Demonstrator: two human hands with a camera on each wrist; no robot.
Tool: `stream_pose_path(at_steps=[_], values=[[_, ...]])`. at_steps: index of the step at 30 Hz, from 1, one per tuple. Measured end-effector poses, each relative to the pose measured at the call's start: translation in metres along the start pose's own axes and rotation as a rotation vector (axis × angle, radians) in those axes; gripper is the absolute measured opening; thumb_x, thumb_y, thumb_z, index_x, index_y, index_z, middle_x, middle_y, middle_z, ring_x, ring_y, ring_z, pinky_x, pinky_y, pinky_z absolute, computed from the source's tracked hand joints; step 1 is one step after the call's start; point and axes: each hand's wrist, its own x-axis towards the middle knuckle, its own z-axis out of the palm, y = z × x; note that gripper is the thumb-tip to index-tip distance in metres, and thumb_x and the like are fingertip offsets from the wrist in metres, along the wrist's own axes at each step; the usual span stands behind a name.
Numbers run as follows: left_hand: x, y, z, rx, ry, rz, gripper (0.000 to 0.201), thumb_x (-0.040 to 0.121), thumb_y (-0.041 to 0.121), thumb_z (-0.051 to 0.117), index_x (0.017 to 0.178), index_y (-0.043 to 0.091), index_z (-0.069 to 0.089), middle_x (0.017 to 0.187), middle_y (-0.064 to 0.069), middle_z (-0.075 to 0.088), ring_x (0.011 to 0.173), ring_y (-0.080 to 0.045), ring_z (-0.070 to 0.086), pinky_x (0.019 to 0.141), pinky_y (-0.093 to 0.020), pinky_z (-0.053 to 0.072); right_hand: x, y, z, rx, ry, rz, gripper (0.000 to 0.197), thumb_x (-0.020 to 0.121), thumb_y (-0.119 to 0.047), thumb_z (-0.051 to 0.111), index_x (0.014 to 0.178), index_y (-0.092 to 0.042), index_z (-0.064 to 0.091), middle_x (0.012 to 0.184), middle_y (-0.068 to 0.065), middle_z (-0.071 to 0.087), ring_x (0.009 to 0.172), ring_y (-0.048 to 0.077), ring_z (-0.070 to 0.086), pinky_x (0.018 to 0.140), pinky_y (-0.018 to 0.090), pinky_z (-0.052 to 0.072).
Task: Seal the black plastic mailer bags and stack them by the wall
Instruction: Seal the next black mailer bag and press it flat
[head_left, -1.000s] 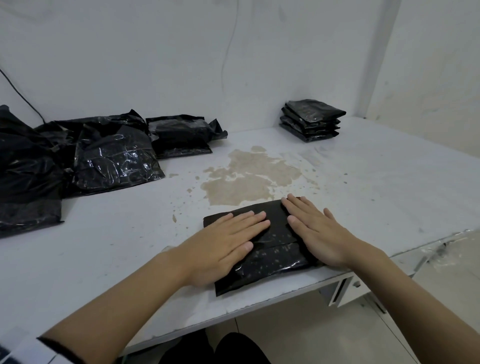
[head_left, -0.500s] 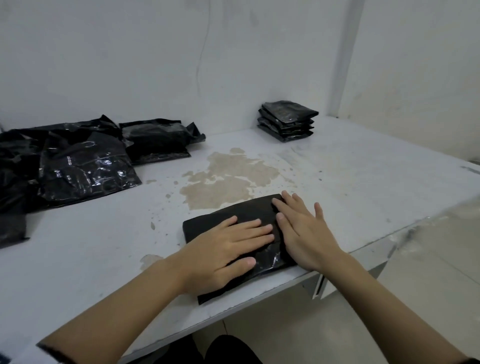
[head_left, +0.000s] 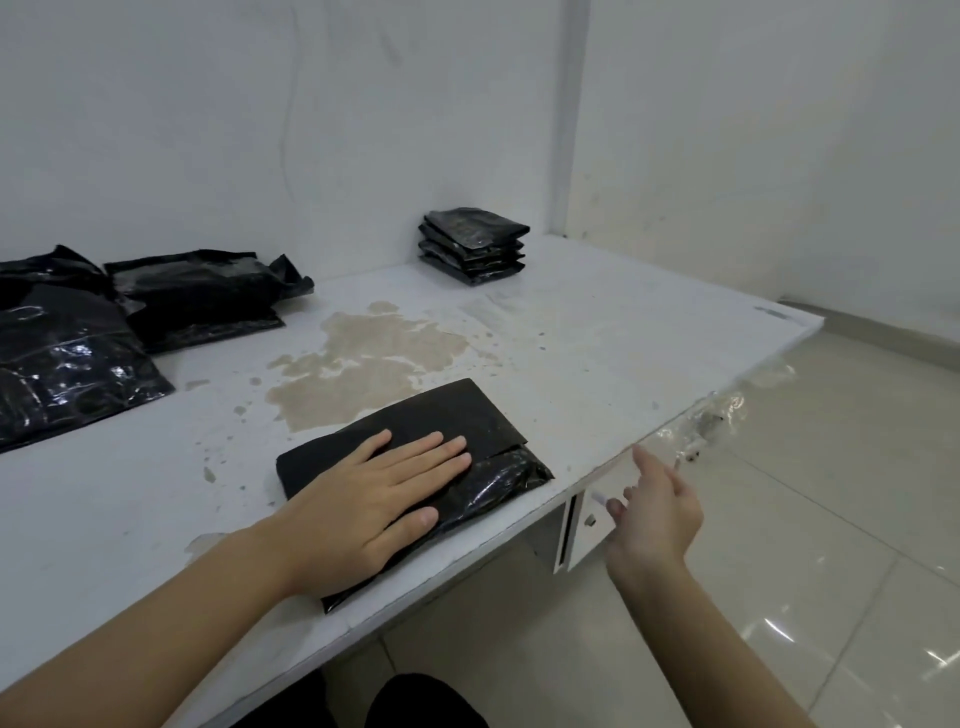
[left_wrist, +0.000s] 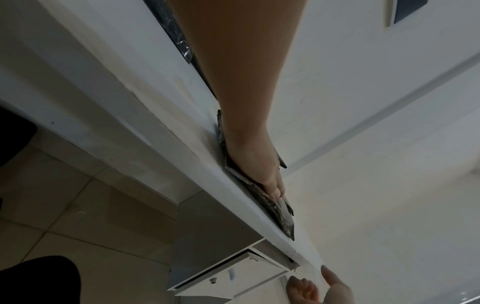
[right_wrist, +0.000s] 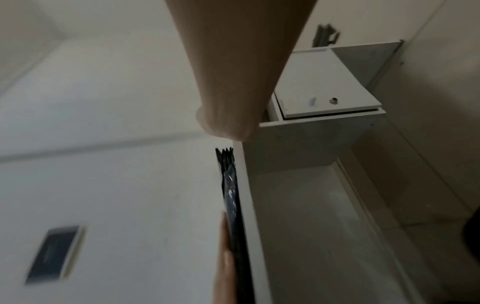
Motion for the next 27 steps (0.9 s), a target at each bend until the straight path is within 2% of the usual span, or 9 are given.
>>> stream_pose_path(at_steps=[2,4,5,7,10,15,18,23,27], values=[[0.000,0.000,0.000,-0.012,0.011,0.004,0.066,0.088,0.067,-0.010,0.148,0.040,0.000,0.154,0.029,-0.005,0.140,0.010,-0.013,0.114,-0.023,-0.016,0.016,-0.011,0.000,0.225,-0.022,0.281,0.041,0.086,-0.027,0.070,0.115,-0.010,0.046,0.103,0.006,0.051,0.091,0.015,0.055,0.076,0.027,0.046],[0.000,-0.001,0.002,-0.018,0.022,0.008,0.066,0.089,0.066,-0.009,0.148,0.039,0.003,0.154,0.029,-0.002,0.141,0.010,-0.011,0.114,-0.023,-0.015,0.031,-0.022,0.001,0.374,-0.046,0.369,0.056,0.084,-0.032,0.072,0.126,-0.009,0.043,0.115,0.008,0.050,0.106,0.016,0.055,0.081,0.024,0.047],[-0.001,-0.001,0.002,-0.024,0.033,0.010,0.065,0.090,0.066,-0.007,0.149,0.039,0.005,0.155,0.029,-0.001,0.141,0.009,-0.010,0.114,-0.023,-0.014,0.039,-0.024,0.002,0.397,-0.040,0.383,0.056,0.085,-0.033,0.071,0.127,-0.007,0.043,0.113,0.006,0.051,0.103,0.014,0.056,0.081,0.023,0.046],[-0.001,-0.002,0.003,-0.031,0.052,0.015,0.063,0.093,0.064,-0.004,0.149,0.039,0.008,0.155,0.029,0.001,0.142,0.009,-0.008,0.115,-0.023,-0.013,0.050,-0.028,0.005,0.376,-0.003,0.391,0.034,0.090,-0.031,0.065,0.110,-0.008,0.051,0.097,0.000,0.056,0.084,0.008,0.057,0.073,0.021,0.046],[-0.001,-0.002,0.002,-0.027,0.048,0.012,0.063,0.092,0.064,-0.004,0.149,0.039,0.006,0.155,0.028,0.000,0.142,0.008,-0.008,0.115,-0.023,-0.013,0.055,-0.031,0.008,0.326,0.103,0.358,0.018,0.093,-0.022,0.061,0.080,-0.011,0.055,0.081,-0.004,0.058,0.069,0.004,0.057,0.058,0.019,0.044],[-0.001,0.001,0.000,-0.009,0.019,0.002,0.068,0.088,0.067,-0.011,0.148,0.039,0.002,0.155,0.028,-0.004,0.140,0.010,-0.013,0.114,-0.023,-0.015,0.045,-0.042,0.015,0.231,0.195,0.187,0.018,0.085,-0.015,0.068,0.072,-0.011,0.057,0.073,-0.002,0.063,0.069,0.006,0.063,0.058,0.019,0.048],[-0.001,0.001,0.000,-0.010,0.013,-0.003,0.067,0.088,0.066,-0.009,0.149,0.039,0.003,0.155,0.028,-0.003,0.141,0.009,-0.012,0.115,-0.024,-0.015,0.036,-0.053,0.028,0.204,0.152,0.065,0.021,0.084,-0.012,0.069,0.067,-0.014,0.056,0.069,-0.003,0.062,0.066,0.006,0.062,0.065,0.021,0.048],[0.001,0.005,-0.004,0.034,-0.027,-0.030,0.063,0.088,0.061,-0.006,0.147,0.040,-0.003,0.153,0.029,-0.011,0.138,0.011,-0.020,0.113,-0.023,-0.018,0.030,-0.084,0.056,0.148,0.010,-0.086,0.024,0.085,-0.012,0.068,0.066,-0.018,0.055,0.067,-0.006,0.062,0.074,0.005,0.063,0.091,0.029,0.048],[0.000,0.007,-0.005,0.053,-0.001,-0.020,0.062,0.091,0.059,-0.002,0.149,0.038,0.000,0.156,0.024,-0.009,0.139,0.010,-0.019,0.113,-0.024,-0.018,0.032,-0.102,0.081,0.138,-0.085,-0.104,0.026,0.083,-0.007,0.067,0.062,-0.015,0.055,0.065,-0.001,0.061,0.073,0.012,0.066,0.092,0.033,0.052]])
